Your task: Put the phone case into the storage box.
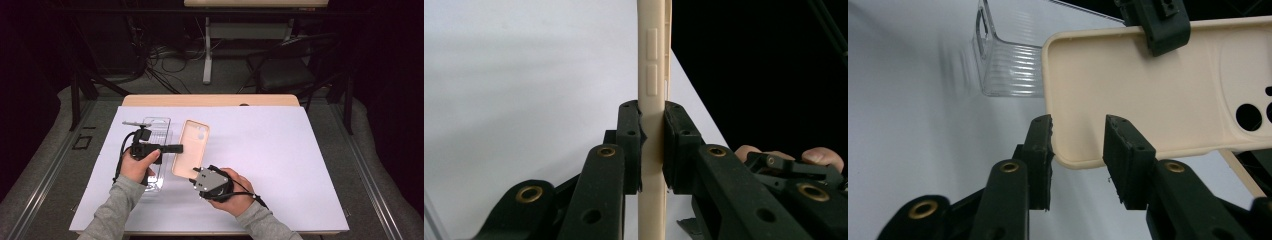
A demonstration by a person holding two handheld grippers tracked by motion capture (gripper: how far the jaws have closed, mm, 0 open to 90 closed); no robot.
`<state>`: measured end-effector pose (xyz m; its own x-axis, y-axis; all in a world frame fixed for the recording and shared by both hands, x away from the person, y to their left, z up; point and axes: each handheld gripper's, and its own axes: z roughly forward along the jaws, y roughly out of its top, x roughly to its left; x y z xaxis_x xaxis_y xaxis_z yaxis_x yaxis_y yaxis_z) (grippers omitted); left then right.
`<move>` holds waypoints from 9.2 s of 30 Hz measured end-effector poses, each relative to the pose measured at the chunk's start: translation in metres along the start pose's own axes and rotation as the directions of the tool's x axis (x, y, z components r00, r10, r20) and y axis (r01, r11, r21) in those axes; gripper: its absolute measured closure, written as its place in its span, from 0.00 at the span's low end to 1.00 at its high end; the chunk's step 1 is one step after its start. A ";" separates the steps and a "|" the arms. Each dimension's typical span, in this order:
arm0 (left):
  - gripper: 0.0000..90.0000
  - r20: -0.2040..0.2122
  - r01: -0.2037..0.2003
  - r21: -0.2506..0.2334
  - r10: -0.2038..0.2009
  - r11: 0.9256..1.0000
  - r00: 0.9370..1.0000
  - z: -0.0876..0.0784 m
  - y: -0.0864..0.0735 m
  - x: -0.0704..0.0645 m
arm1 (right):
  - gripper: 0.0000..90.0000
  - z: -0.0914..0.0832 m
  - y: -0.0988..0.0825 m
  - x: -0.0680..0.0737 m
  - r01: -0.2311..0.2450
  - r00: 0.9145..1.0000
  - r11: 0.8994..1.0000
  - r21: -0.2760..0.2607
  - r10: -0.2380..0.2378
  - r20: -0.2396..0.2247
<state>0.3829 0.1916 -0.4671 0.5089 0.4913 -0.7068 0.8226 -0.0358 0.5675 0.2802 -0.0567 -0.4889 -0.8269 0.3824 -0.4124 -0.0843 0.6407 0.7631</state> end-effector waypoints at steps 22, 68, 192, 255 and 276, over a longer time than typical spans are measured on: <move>0.90 -0.058 -0.239 -0.092 0.235 0.967 0.970 -0.009 0.000 -0.003 | 0.52 -0.005 -0.005 -0.020 -0.152 0.987 0.988 -0.025 0.153 0.051; 0.90 0.077 -0.342 -0.212 0.365 0.915 0.928 0.001 -0.017 -0.022 | 0.48 -0.022 -0.040 -0.078 -0.686 0.722 0.722 -0.093 0.659 -0.211; 0.79 0.088 -0.374 -0.180 0.394 0.910 0.915 0.021 -0.028 -0.029 | 0.91 -0.026 -0.063 -0.093 -0.840 0.512 0.541 -0.049 0.758 -0.404; 0.05 -0.332 -0.608 -0.032 0.566 0.793 0.755 -0.002 -0.015 -0.056 | 0.91 -0.028 -0.054 -0.086 -0.748 0.654 0.659 -0.077 0.714 -0.251; 0.05 -0.424 -0.724 0.051 0.672 0.688 0.608 -0.004 -0.019 -0.072 | 0.91 -0.028 -0.046 -0.080 -0.687 0.722 0.724 -0.069 0.667 -0.184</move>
<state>0.3297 0.1608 -0.4255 0.7542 0.6435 0.1307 0.2098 -0.4248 0.8806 0.3346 -0.1352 -0.4777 -0.7552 0.5811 0.3033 0.4686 0.1551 0.8697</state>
